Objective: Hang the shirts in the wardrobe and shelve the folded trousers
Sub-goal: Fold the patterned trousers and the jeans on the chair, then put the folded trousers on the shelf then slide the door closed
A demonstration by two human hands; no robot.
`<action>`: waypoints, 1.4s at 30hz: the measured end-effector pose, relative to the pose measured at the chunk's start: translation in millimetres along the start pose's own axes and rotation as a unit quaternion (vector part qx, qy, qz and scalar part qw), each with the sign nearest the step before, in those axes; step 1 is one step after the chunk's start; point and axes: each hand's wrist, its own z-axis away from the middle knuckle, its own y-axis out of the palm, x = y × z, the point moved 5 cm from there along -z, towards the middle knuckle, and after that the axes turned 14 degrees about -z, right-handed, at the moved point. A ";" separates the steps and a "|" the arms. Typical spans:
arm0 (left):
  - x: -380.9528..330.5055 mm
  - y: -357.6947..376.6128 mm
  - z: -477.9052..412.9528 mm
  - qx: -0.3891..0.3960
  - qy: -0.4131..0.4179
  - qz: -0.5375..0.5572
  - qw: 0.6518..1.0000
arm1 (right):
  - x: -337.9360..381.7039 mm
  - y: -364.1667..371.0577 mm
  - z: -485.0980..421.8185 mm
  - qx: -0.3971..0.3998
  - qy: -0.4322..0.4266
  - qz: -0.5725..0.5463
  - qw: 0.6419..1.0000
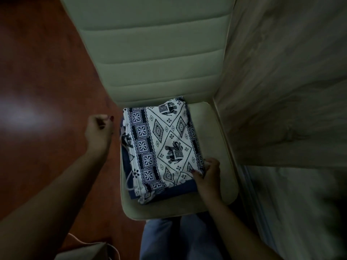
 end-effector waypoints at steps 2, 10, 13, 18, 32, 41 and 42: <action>10.8 4.7 26.7 0.013 0.006 -0.016 1.000 | -6.8 -0.4 10.5 0.026 -0.020 0.006 0.999; 49.3 32.9 96.7 0.154 -0.035 -0.085 0.984 | -4.2 -8.3 4.3 0.080 -0.002 0.058 0.995; 51.5 28.4 91.0 0.134 -0.062 -0.014 0.989 | -6.8 -7.5 4.1 0.103 0.017 0.076 0.992; 63.6 19.6 80.0 0.172 -0.081 0.008 0.982 | -14.4 -6.7 17.3 0.119 0.019 0.093 0.988; 77.8 49.5 83.9 0.248 -0.142 0.032 0.958 | 4.9 26.7 -59.5 0.134 0.113 -0.054 0.983; 81.4 67.2 70.5 0.411 -0.196 0.093 0.885 | 7.0 36.3 -58.1 0.185 0.076 -0.152 0.968; 78.1 65.4 73.4 0.409 -0.192 0.085 0.888 | 7.1 32.1 -53.0 0.180 0.072 -0.161 0.968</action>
